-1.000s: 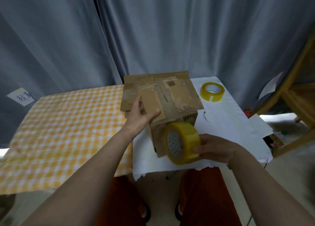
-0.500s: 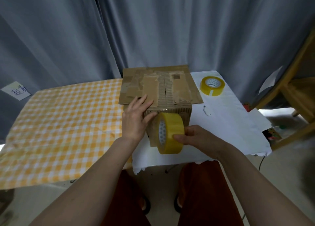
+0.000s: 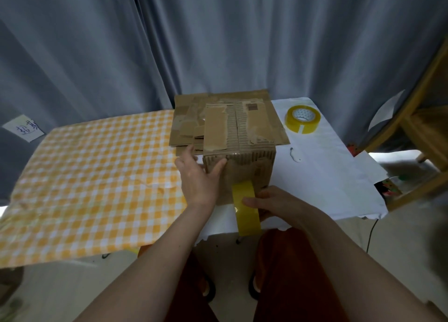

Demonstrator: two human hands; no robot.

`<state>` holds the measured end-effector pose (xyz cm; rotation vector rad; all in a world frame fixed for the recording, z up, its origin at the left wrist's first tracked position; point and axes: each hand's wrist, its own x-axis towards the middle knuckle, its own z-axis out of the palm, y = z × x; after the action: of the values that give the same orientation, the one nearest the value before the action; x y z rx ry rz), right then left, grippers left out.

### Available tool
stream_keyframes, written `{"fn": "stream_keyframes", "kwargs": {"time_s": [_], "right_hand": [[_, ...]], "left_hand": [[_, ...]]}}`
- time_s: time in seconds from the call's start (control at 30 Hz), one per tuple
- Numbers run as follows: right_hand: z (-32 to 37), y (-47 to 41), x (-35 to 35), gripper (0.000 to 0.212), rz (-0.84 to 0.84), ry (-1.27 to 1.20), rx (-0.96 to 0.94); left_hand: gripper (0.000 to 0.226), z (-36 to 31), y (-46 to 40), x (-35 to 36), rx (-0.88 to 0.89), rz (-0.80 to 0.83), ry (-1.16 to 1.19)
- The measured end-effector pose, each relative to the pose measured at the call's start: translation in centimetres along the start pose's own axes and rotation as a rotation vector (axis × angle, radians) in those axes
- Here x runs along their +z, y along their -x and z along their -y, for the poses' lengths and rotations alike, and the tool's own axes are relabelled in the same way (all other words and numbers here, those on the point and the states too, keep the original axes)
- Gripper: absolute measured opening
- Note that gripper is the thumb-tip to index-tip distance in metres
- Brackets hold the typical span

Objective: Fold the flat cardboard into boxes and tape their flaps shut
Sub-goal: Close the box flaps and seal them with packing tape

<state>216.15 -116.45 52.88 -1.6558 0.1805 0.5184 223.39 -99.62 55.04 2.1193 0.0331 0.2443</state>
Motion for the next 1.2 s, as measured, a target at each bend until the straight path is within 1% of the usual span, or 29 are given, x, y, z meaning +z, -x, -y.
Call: {"fn": "stream_keyframes", "kwargs": {"time_s": [0.1, 0.17, 0.3, 0.33, 0.43, 0.47, 0.53, 0.63, 0.7, 0.73, 0.83, 0.87, 0.9, 0.97, 1.0, 1.07, 1.1, 1.2], "right_hand": [[-0.6, -0.3, -0.3, 0.054, -0.005, -0.044, 0.008], [-0.7, -0.5, -0.5, 0.052, -0.009, -0.050, 0.007], [-0.6, -1.0, -0.6, 0.050, -0.003, -0.043, -0.006], [-0.7, -1.0, -0.6, 0.051, 0.000, -0.046, -0.004], [-1.2, -1.1, -0.7, 0.052, 0.009, -0.080, -0.001], [-1.4, -1.2, -0.8, 0.050, 0.018, -0.092, -0.002], [-1.6, -1.3, -0.7, 0.046, 0.040, -0.112, -0.004], [-1.6, -1.2, -1.3, 0.043, 0.046, -0.141, 0.011], [-1.3, -1.1, -2.4, 0.044, -0.022, -0.125, 0.037], [-1.1, -1.2, -3.2, 0.043, -0.099, -0.122, 0.060], [-1.9, -2.5, -6.2, 0.030, -0.462, -0.147, 0.117], [-2.4, -3.2, -7.2, 0.026, -0.571, -0.105, 0.113], [-2.9, -4.1, -8.2, 0.024, -0.644, -0.017, 0.103], [-4.1, -6.2, -10.2, 0.023, -0.695, 0.241, 0.113], [-4.6, -7.4, -11.2, 0.026, -0.701, 0.373, 0.148], [-5.8, -9.6, -13.1, 0.044, -0.672, 0.586, 0.228], [-6.3, -10.6, -13.8, 0.049, -0.655, 0.673, 0.242], [-7.9, -13.1, -15.1, 0.057, -0.616, 0.780, 0.254]], "left_hand": [[0.083, 0.4, 1.4, 0.4, -0.101, 0.005, 0.105], [0.089, 0.7, 1.9, 0.8, -0.167, -0.030, 0.133], [0.076, 0.8, 3.1, 2.1, -0.408, 0.026, 0.384], [0.077, 1.0, 3.2, 2.5, -0.430, 0.040, 0.421], [0.095, 1.3, 3.3, 3.3, -0.467, 0.092, 0.531], [0.096, 1.4, 3.3, 3.5, -0.480, 0.110, 0.583], [0.086, 1.7, 3.2, 3.8, -0.489, 0.130, 0.651], [0.075, 2.0, 2.6, 4.2, -0.461, 0.122, 0.636], [0.073, 2.2, 1.9, 4.4, -0.455, 0.118, 0.626], [0.072, 2.2, 1.6, 4.5, -0.452, 0.121, 0.625], [0.070, 2.2, 1.1, 4.9, -0.436, 0.139, 0.622], [0.070, 2.2, 1.0, 5.1, -0.431, 0.145, 0.628], [0.071, 2.2, 1.0, 5.3, -0.427, 0.150, 0.637], [0.071, 2.2, 1.1, 5.6, -0.419, 0.149, 0.659], [0.071, 2.2, 1.2, 5.8, -0.414, 0.134, 0.666], [0.073, 2.3, 1.3, 6.0, -0.395, 0.085, 0.659], [0.075, 2.3, 1.4, 6.1, -0.377, 0.059, 0.648], [0.083, 2.1, 1.7, 6.3, -0.343, -0.004, 0.608]]}}
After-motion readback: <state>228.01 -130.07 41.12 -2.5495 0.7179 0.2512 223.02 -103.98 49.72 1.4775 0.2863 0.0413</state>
